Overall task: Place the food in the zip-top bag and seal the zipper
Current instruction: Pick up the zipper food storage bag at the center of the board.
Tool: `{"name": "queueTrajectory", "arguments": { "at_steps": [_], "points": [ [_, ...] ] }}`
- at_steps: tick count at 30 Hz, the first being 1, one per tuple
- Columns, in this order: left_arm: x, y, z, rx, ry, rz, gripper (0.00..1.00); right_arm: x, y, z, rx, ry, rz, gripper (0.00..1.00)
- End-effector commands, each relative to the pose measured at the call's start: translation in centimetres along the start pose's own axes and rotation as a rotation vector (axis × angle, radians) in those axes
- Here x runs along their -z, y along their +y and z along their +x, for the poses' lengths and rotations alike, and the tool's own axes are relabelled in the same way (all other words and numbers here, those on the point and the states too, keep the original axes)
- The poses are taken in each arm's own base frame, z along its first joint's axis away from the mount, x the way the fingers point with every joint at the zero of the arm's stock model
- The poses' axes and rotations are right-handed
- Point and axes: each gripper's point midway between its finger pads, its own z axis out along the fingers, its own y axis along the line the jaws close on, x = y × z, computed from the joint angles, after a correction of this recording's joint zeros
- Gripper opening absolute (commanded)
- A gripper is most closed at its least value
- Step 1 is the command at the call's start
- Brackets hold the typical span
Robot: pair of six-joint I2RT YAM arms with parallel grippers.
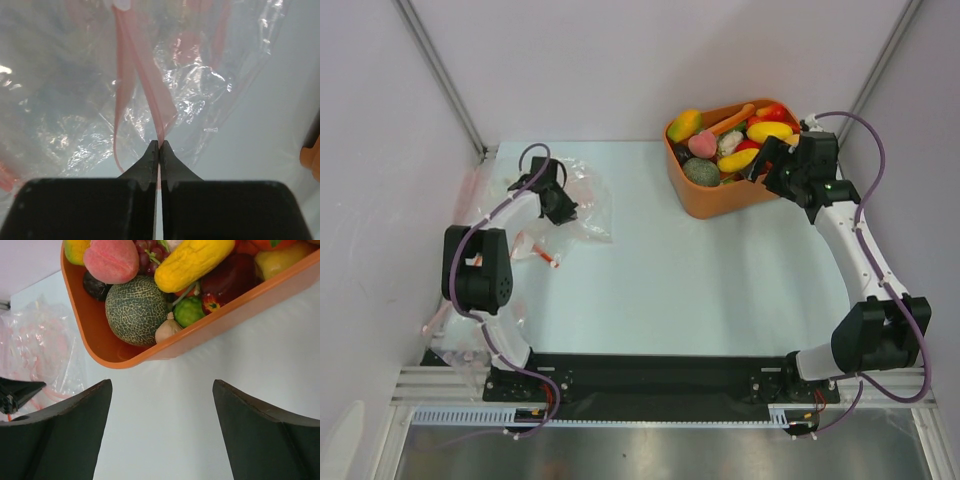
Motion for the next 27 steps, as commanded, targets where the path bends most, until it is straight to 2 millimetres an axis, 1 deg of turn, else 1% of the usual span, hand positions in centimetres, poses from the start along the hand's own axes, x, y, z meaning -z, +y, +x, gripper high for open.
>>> {"name": "queueTrajectory", "arguments": {
  "at_steps": [1,2,3,4,5,6,7,8,9,10,11,12,13,14,15,16,17,19,20,23,27],
  "points": [
    [4.0,-5.6,-1.7,-0.171,-0.131,0.106,0.0,1.3,3.5,-2.0,0.129,-0.053,-0.13,0.87],
    [4.6,-6.6,-1.3,-0.206,-0.134,0.129,0.0,1.4,5.1,-2.2,0.157,-0.054,-0.182,0.85],
    [5.7,-7.8,-0.9,-0.246,-0.134,0.157,0.0,0.7,6.2,-1.3,0.18,-0.009,-0.246,0.81],
    [6.5,-9.6,0.7,-0.285,-0.108,0.205,0.0,0.5,7.2,-0.9,0.216,0.011,-0.282,0.77],
    [7.3,-10.7,1.4,-0.305,-0.1,0.231,0.0,0.8,8.6,-1.2,0.248,0.018,-0.325,0.74],
    [8.2,-11.4,2.1,-0.322,-0.094,0.248,0.01,0.0,10.3,0.7,0.28,0.087,-0.393,0.72],
    [8.9,-12.6,3.7,-0.354,-0.079,0.274,0.0,0.0,11.1,1.6,0.342,0.12,-0.429,0.7],
    [9.5,-13.3,4.3,-0.362,-0.078,0.293,0.0,0.0,12.0,2.1,0.379,0.141,-0.464,0.68],
    [9.9,-13.9,4.8,-0.355,-0.076,0.309,0.0,0.2,14.2,3.4,0.428,0.171,-0.533,0.67],
    [10.8,-14.9,6.2,-0.362,-0.039,0.361,0.0,0.3,14.9,4.2,0.465,0.191,-0.56,0.66],
    [11.1,-15.7,6.5,-0.355,-0.028,0.396,0.0,0.6,15.9,5.0,0.509,0.202,-0.611,0.65],
    [11.5,-16.3,6.9,-0.331,-0.003,0.425,0.0,0.8,16.9,6.5,0.532,0.226,-0.656,0.63],
    [11.6,-16.7,7.1,-0.325,0.014,0.44,0.0,0.8,17.8,7.2,0.551,0.223,-0.693,0.63],
    [12.4,-17.6,7.3,-0.327,0.035,0.477,0.0,0.7,18.3,8.0,0.565,0.229,-0.711,0.62],
    [12.8,-18.0,7.3,-0.327,0.044,0.494,0.0,0.4,18.3,9.2,0.571,0.25,-0.723,0.63],
    [13.3,-18.3,7.2,-0.327,0.048,0.505,0.0,0.4,19.2,10.3,0.587,0.258,-0.756,0.63],
    [14.3,-19.0,7.0,-0.327,0.044,0.531,0.0,0.2,19.5,10.9,0.589,0.27,-0.765,0.64],
    [15.2,-19.5,7.0,-0.313,0.052,0.56,0.0,-0.1,20.1,12.5,0.601,0.308,-0.797,0.66],
    [15.9,-19.7,6.8,-0.303,0.047,0.576,0.0,0.0,20.4,13.1,0.606,0.32,-0.811,0.66],
    [16.8,-20.0,7.2,-0.269,0.07,0.609,0.0,0.3,21.2,14.1,0.612,0.333,-0.839,0.65],
    [17.7,-20.4,7.8,-0.233,0.096,0.639,0.0,-0.3,21.3,14.9,0.629,0.325,-0.791,0.65]
  ]
}}
